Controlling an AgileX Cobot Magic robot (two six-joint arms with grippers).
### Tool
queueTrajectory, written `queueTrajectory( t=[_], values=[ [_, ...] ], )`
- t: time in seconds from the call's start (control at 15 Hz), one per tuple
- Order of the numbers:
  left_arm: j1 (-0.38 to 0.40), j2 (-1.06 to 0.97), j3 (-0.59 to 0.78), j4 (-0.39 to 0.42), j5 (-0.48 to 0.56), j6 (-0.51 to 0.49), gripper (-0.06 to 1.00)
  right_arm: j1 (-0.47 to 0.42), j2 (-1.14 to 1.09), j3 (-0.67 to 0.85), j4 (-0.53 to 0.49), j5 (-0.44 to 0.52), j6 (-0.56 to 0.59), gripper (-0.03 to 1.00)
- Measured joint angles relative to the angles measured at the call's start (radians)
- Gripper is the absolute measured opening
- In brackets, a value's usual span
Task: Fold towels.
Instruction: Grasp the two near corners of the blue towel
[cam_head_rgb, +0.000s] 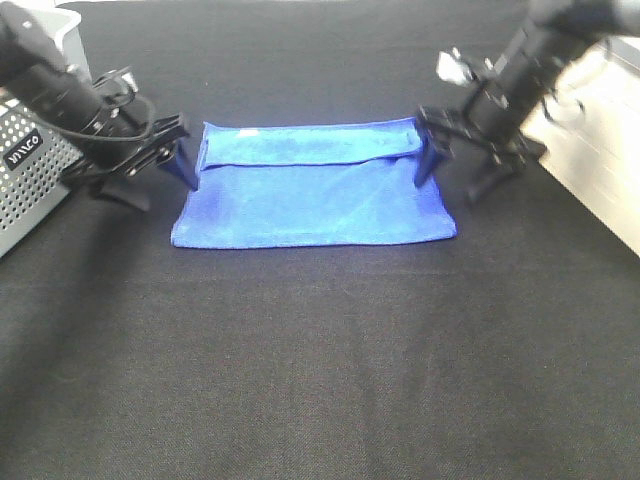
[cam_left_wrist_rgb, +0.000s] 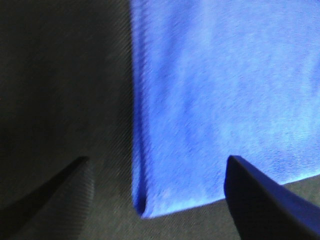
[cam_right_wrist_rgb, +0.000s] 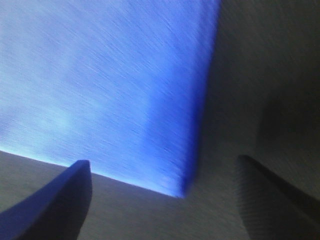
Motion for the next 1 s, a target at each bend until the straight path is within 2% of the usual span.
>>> queueTrajectory(
  t=[0.13,0.33,0.53,0.67,0.8,0.93,1.0],
  values=[
    [0.0,-0.014,0.061,0.002,-0.041,-0.02,0.7,-0.005,-0.01,0.09,0.001,-0.047,-0.007,0.73],
    [-0.023,0.022,0.064,0.0,-0.068,-0.027,0.7,-0.004,-0.01,0.098,0.011,-0.068,-0.036,0.73],
    [-0.085,0.036,0.064,-0.002,-0.134,-0.029,0.7,-0.004,0.004,0.098,0.09,-0.078,-0.08,0.73],
    [-0.099,0.045,0.063,-0.011,-0.151,-0.039,0.69,-0.004,0.028,0.098,0.161,-0.082,-0.112,0.72],
    [-0.098,0.058,0.06,-0.054,-0.153,-0.043,0.59,-0.004,0.037,0.098,0.181,-0.102,-0.122,0.57],
    [-0.098,0.069,0.059,-0.064,-0.154,-0.043,0.31,-0.004,0.048,0.098,0.18,-0.117,-0.121,0.31],
    [-0.098,0.075,0.059,-0.064,-0.143,-0.045,0.08,-0.004,0.05,0.099,0.18,-0.122,-0.119,0.07]
  ],
)
